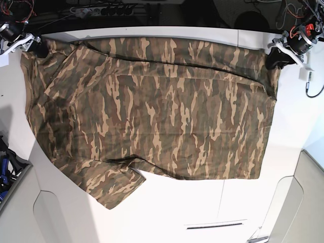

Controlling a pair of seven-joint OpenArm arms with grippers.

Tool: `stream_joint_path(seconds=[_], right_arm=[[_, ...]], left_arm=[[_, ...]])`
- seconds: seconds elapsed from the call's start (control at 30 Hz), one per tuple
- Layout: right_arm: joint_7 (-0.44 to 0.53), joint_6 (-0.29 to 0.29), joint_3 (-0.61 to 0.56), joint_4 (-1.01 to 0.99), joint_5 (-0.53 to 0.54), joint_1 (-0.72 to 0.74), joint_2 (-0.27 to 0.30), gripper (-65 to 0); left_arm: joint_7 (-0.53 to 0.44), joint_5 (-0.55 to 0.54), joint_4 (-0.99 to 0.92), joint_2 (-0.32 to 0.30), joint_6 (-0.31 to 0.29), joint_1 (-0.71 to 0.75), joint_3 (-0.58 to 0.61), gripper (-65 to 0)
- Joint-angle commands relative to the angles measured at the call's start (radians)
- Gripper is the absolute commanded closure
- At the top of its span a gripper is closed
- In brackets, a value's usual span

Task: Fold the T-shirt properly
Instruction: 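Open both grippers, release the shirt, and raise them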

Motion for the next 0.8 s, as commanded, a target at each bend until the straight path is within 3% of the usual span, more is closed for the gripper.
stream_joint_path(seconds=[0.0, 0.3, 0.4, 0.57, 0.77], right_arm=[[0.019, 0.003, 0.026, 0.018, 0.016, 0.0, 0.017, -30.4], [0.065, 0.003, 0.185, 0.018, 0.015, 0.08, 0.018, -30.4], [0.076, 0.003, 0.203, 0.018, 0.014, 0.122, 0.039, -30.4], [0.127, 0.003, 0.203, 0.018, -0.045, 0.208, 0.084, -30.4], [0.143, 0.002, 0.201, 0.018, -0.072, 0.318, 0.133, -30.4]], left_arm=[[-0.018, -0.031, 0.016, -0.019, -0.012, 0.001, -0.039, -21.1], [-0.018, -0.117, 0.017, -0.02, -0.012, 0.0, -0.224, -21.1], [-0.018, -0.12, 0.017, -0.027, -0.012, -0.001, -0.235, -22.0], [-0.019, -0.119, 0.017, -0.034, -0.012, -0.049, -0.235, -33.3], [-0.019, -0.118, 0.016, -0.034, -0.012, -0.144, -0.235, -33.2]])
